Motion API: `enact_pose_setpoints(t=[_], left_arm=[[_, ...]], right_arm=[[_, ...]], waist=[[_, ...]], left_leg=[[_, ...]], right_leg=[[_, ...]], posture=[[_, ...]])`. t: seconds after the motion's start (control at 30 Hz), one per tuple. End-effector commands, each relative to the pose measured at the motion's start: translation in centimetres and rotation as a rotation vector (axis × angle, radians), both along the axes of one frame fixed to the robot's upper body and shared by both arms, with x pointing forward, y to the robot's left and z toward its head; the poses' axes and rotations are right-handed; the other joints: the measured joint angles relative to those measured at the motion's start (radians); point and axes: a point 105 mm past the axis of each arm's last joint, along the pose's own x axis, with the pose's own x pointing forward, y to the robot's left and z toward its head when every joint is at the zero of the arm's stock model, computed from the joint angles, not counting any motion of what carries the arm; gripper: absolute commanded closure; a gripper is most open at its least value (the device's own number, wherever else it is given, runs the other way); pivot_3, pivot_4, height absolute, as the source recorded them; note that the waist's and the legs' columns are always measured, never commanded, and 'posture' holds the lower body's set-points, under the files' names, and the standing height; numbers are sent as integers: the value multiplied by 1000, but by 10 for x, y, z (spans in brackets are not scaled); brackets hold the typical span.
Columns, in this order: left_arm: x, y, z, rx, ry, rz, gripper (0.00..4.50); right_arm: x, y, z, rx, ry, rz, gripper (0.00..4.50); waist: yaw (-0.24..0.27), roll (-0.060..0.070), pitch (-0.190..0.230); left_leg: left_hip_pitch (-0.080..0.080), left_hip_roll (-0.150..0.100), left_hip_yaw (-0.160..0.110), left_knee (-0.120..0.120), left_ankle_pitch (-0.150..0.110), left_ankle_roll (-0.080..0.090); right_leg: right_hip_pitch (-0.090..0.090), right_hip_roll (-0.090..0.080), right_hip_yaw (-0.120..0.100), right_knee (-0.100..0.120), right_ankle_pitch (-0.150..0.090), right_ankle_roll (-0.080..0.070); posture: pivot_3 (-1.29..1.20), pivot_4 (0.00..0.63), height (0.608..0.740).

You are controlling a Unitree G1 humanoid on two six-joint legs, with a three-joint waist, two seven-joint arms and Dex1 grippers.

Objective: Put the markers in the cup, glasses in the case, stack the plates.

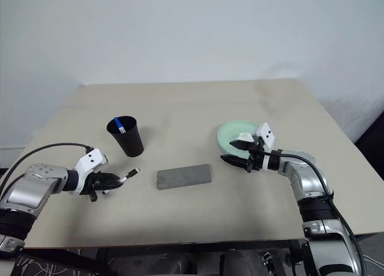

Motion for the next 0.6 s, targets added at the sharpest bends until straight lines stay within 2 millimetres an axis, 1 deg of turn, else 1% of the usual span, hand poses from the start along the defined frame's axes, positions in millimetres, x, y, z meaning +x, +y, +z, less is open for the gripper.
enact_pose_setpoints(t=[0.03,0.13,0.27,0.37,0.43,0.47,0.53,0.6], left_arm=[[3,0,5,-30,-20,12,4455],[7,-8,21,-104,-70,-2,4455],[11,-27,54,-268,-173,-62,4455],[18,-44,93,-447,-310,-86,4455],[22,-51,112,-526,-383,-84,4455],[24,-52,118,-548,-402,-81,4455],[32,-56,136,-600,-506,-64,4455],[45,-54,157,-649,-638,-2,4455]], right_arm=[[3,-1,18,8,-69,2,799],[4,0,19,7,-69,4,799],[5,0,19,6,-70,6,799],[6,0,19,6,-72,7,799],[6,1,19,5,-73,7,799],[7,1,19,5,-74,7,799],[7,1,20,5,-77,8,799],[8,1,21,5,-80,8,799]], waist=[[0,0,0],[0,0,0],[0,-1,1],[0,-2,1],[0,-2,1],[0,-2,1],[0,-2,1],[0,-2,1]], left_leg=[[0,0,0,0,0,0],[0,0,0,0,0,0],[-2,0,0,1,0,0],[-3,0,0,0,0,0],[-4,0,-1,0,0,0],[-4,0,-1,1,0,0],[-4,0,-1,1,0,0],[-4,0,-1,1,0,0]], right_leg=[[0,0,0,0,0,0],[0,0,0,0,0,0],[-1,0,0,-1,0,0],[-2,0,0,-2,0,0],[-2,0,-1,-2,0,0],[-2,0,-1,-2,0,0],[-2,0,-1,-3,0,0],[-2,0,-1,-3,0,0]], posture=[[0,0,740],[0,0,740],[0,0,740],[0,0,740],[0,0,740],[0,0,740],[0,0,740],[0,0,740]])
